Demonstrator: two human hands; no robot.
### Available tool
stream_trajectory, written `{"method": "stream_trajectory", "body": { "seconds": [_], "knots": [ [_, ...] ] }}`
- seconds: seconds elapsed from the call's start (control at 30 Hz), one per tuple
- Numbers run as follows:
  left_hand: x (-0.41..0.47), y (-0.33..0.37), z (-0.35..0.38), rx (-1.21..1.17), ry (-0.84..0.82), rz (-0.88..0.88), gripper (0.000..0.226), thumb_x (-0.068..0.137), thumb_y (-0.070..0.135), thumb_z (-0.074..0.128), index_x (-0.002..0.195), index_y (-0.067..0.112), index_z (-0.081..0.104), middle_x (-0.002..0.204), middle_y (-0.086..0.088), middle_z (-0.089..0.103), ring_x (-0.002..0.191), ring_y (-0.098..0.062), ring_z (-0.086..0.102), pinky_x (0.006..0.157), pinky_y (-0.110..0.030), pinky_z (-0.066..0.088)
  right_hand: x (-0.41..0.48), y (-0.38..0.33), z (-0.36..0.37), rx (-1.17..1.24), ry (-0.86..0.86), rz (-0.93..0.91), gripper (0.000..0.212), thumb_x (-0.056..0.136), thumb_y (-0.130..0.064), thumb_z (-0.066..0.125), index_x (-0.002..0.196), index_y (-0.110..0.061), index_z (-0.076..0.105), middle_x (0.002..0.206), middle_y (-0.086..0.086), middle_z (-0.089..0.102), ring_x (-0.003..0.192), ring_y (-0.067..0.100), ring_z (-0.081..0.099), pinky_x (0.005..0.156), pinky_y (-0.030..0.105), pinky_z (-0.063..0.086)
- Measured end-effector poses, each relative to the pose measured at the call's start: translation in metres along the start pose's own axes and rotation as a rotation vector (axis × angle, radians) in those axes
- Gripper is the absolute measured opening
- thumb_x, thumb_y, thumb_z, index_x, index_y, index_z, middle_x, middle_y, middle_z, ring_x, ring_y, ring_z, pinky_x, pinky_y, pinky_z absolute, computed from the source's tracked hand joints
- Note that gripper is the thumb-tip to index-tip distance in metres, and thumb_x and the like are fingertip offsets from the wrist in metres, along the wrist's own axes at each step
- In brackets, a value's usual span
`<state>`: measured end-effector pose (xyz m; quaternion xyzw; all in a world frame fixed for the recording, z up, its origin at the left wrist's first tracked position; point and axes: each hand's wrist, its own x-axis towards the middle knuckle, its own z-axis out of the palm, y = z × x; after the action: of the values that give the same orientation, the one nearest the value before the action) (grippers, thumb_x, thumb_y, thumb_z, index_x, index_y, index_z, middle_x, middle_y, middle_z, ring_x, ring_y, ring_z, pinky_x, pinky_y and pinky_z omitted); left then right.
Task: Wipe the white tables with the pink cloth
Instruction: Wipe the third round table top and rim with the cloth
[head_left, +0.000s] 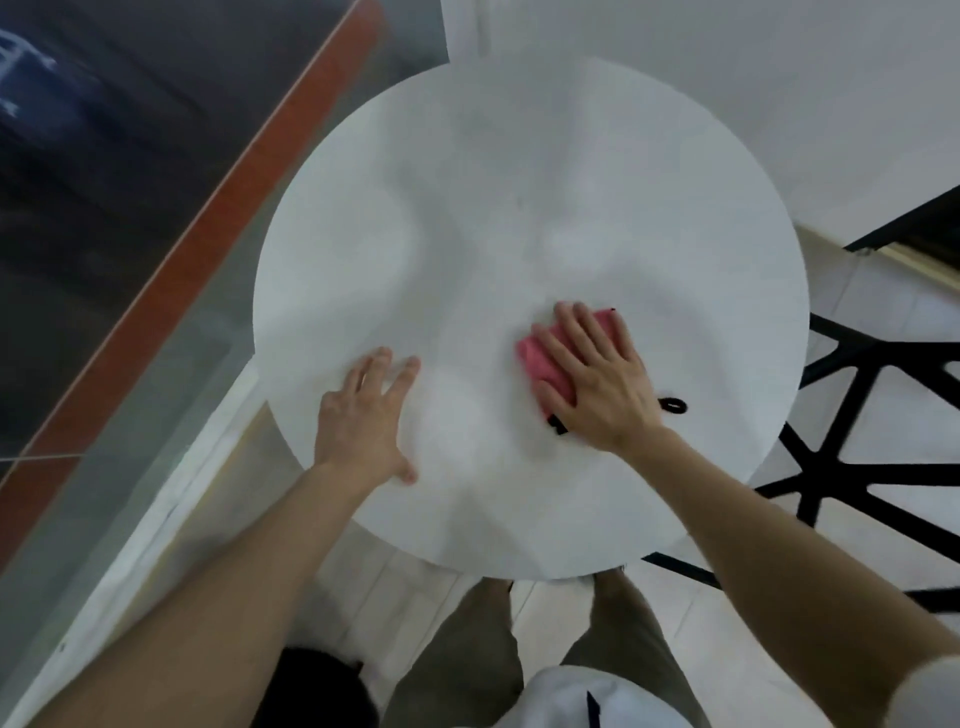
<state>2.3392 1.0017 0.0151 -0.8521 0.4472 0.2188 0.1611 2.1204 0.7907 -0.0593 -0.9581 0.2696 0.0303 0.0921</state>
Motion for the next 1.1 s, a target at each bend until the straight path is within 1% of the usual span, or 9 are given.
{"method": "stream_trajectory", "body": {
  "seconds": [0.1,0.2,0.37,0.47,0.57,0.67,0.77,0.93,1.1],
  "knots": [
    [0.001,-0.003,0.002,-0.008,-0.002,0.012,0.161,0.048,0.069,0.099,0.171,0.041,-0.001,0.179,0.001,-0.002,0.165,-0.027,0.008,0.115,-0.051,0.044,-0.003,0.059,-0.010,-0.006,-0.003,0.319,0.075,0.108,-0.065,0.033,0.173,-0.033,0.015,0.182,0.005,0.007,0.168,0.025,0.003,0.134,0.058,0.004],
    [0.002,-0.004,0.004,-0.007,-0.003,0.021,0.160,0.049,0.069,0.100,0.171,0.040,0.000,0.179,0.000,-0.001,0.165,-0.028,0.009,0.116,-0.053,0.043,0.022,0.030,-0.003,0.045,0.052,0.616,0.077,0.107,-0.065,0.026,0.173,-0.026,0.016,0.181,0.013,0.007,0.168,0.031,0.003,0.131,0.064,0.004],
    [0.005,-0.005,0.009,0.032,-0.005,0.031,0.160,0.052,0.072,0.097,0.171,0.037,-0.003,0.179,-0.003,-0.002,0.165,-0.029,0.008,0.117,-0.053,0.043,-0.005,-0.077,0.022,0.054,-0.028,0.196,0.077,0.108,-0.063,0.032,0.173,-0.023,0.021,0.180,0.017,0.008,0.168,0.034,0.001,0.132,0.064,0.003],
    [0.004,0.000,0.010,0.054,-0.039,0.037,0.159,0.055,0.068,0.098,0.171,0.032,-0.004,0.178,-0.008,-0.003,0.165,-0.032,0.007,0.115,-0.052,0.045,-0.053,-0.072,0.022,0.040,-0.094,0.031,0.075,0.110,-0.066,0.029,0.173,-0.028,0.016,0.182,0.010,0.000,0.168,0.026,-0.005,0.133,0.060,0.005],
    [-0.002,0.011,0.008,0.078,-0.065,0.053,0.142,0.068,0.053,0.097,0.171,0.026,0.003,0.175,-0.013,0.007,0.162,-0.034,0.018,0.118,-0.050,0.041,-0.089,-0.042,0.014,0.020,-0.150,0.049,0.075,0.111,-0.068,0.026,0.174,-0.030,0.012,0.182,0.005,-0.003,0.168,0.023,-0.009,0.135,0.058,0.002],
    [-0.005,0.031,0.005,-0.007,-0.002,0.164,0.093,0.087,0.025,0.079,0.166,0.023,0.031,0.163,-0.010,0.035,0.147,-0.031,0.040,0.116,-0.046,0.042,-0.097,-0.025,0.001,0.073,-0.185,0.055,0.069,0.113,-0.064,0.022,0.173,-0.031,0.015,0.182,-0.001,0.000,0.168,0.018,-0.008,0.135,0.054,-0.001],
    [-0.004,0.064,0.003,-0.283,0.047,0.221,0.058,0.099,0.031,0.069,0.154,0.020,0.053,0.146,-0.008,0.053,0.135,-0.031,0.053,0.109,-0.045,0.049,-0.088,-0.016,-0.013,0.153,-0.092,0.155,0.052,0.115,-0.042,0.037,0.163,-0.023,0.044,0.169,-0.002,0.041,0.161,0.023,0.028,0.133,0.053,0.015],
    [0.006,0.120,0.006,-0.559,-0.004,0.196,0.045,0.097,0.044,0.073,0.133,0.017,0.070,0.131,-0.008,0.058,0.122,-0.029,0.060,0.105,-0.045,0.053,-0.079,-0.011,-0.019,0.083,-0.101,0.242,0.030,0.093,-0.011,0.059,0.121,-0.013,0.069,0.120,0.007,0.061,0.121,0.033,0.055,0.105,0.045,0.043],
    [0.001,0.126,0.005,-0.791,-0.150,0.251,0.016,0.090,0.027,0.076,0.101,0.020,0.066,0.104,-0.001,0.071,0.096,-0.024,0.069,0.082,-0.039,0.058,-0.094,-0.024,-0.052,0.221,-0.199,0.253,0.013,0.093,-0.014,0.051,0.104,-0.016,0.058,0.098,0.004,0.061,0.091,0.030,0.060,0.079,0.042,0.049]
  ]
}}
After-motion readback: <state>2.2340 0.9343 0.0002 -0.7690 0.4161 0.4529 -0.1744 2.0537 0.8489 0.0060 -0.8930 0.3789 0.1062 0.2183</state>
